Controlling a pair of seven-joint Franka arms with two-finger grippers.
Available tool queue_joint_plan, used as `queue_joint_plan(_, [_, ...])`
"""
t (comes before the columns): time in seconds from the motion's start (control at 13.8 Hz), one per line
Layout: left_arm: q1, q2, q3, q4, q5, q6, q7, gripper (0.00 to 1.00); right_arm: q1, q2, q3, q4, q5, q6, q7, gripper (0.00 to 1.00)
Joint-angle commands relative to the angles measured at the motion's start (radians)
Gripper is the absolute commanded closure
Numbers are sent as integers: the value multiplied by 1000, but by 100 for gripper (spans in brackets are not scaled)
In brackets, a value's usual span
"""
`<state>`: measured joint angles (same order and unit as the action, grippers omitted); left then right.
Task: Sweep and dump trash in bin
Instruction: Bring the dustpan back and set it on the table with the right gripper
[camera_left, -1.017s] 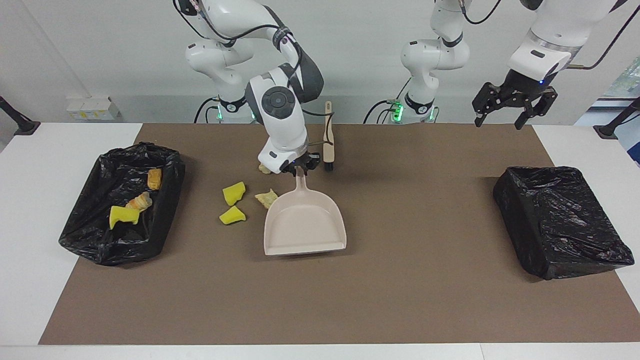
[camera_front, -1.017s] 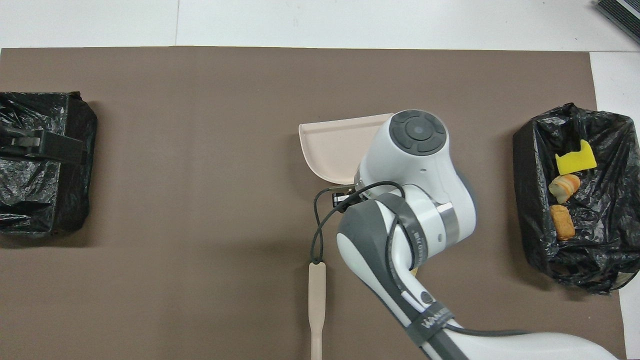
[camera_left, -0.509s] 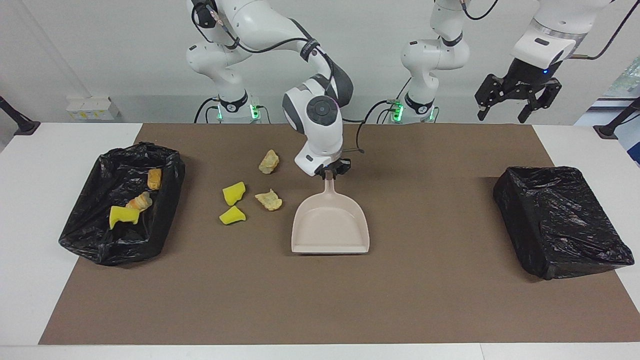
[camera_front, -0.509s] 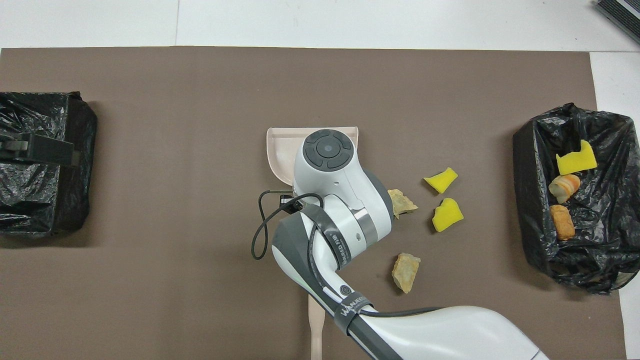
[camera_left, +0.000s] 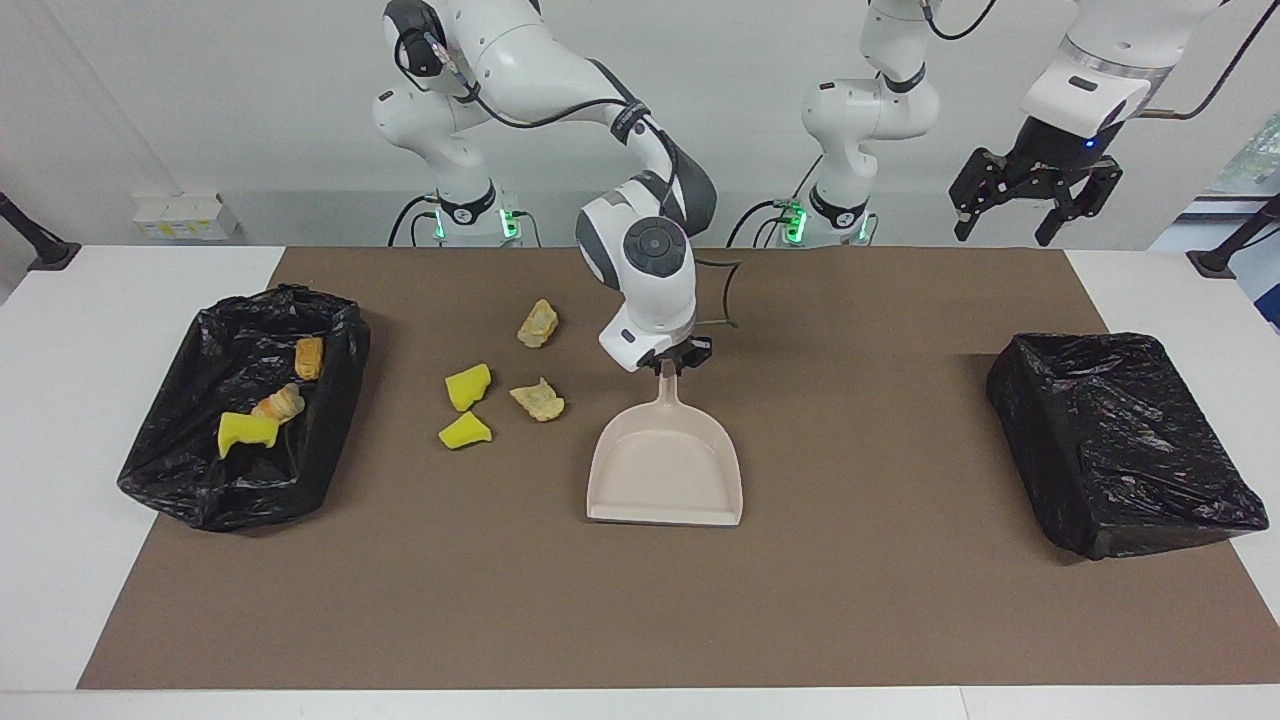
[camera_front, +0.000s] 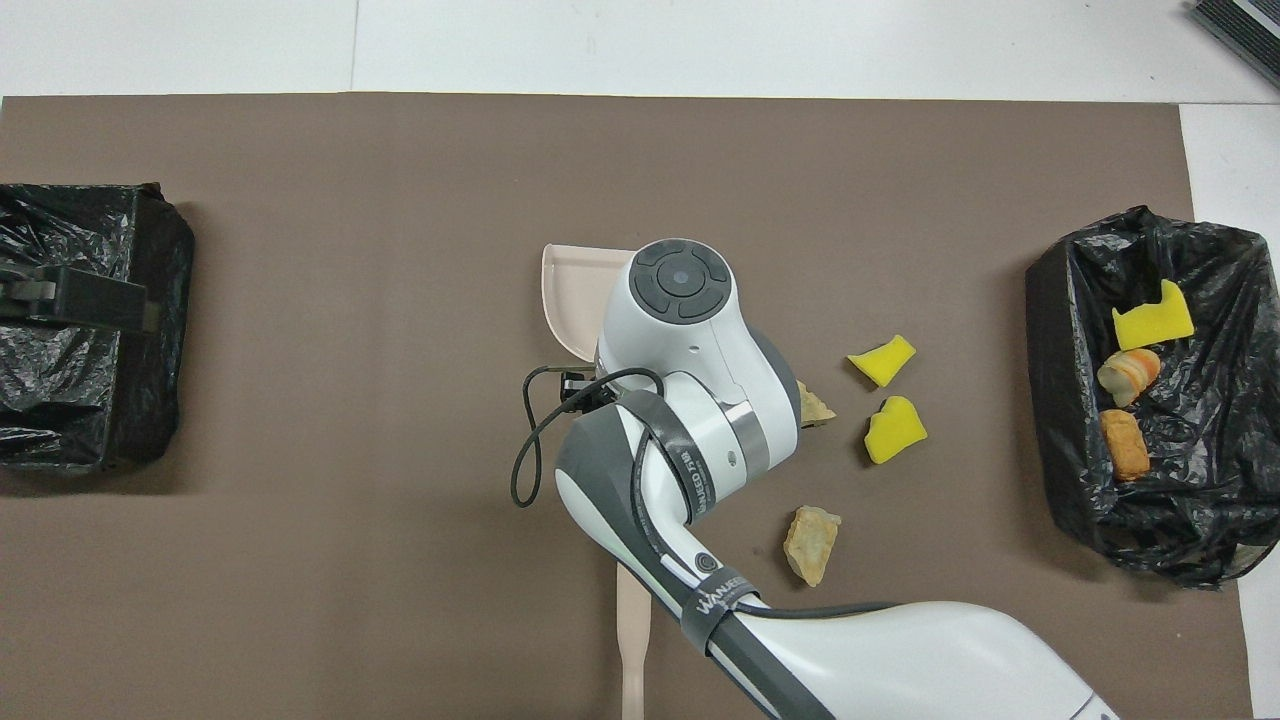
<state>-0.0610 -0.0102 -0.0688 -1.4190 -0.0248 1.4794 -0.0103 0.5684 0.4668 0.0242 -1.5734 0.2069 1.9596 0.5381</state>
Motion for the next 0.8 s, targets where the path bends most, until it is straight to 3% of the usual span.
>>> queue_joint_plan(0.0, [7,-25,0,-34,8,19,9,0,-45,-32,-3,12,22,-47,-65,0])
queue_joint_plan(0.44, [-5,-28,-6,-80,-6,44,1,0,-215,-146,-12,12,-33,-143,-412,0])
queue_joint_plan(0.73, [-115,-31,-20,-210,-7,203,-118,0,-398,-175,-7,15,-70,-176,-666,0])
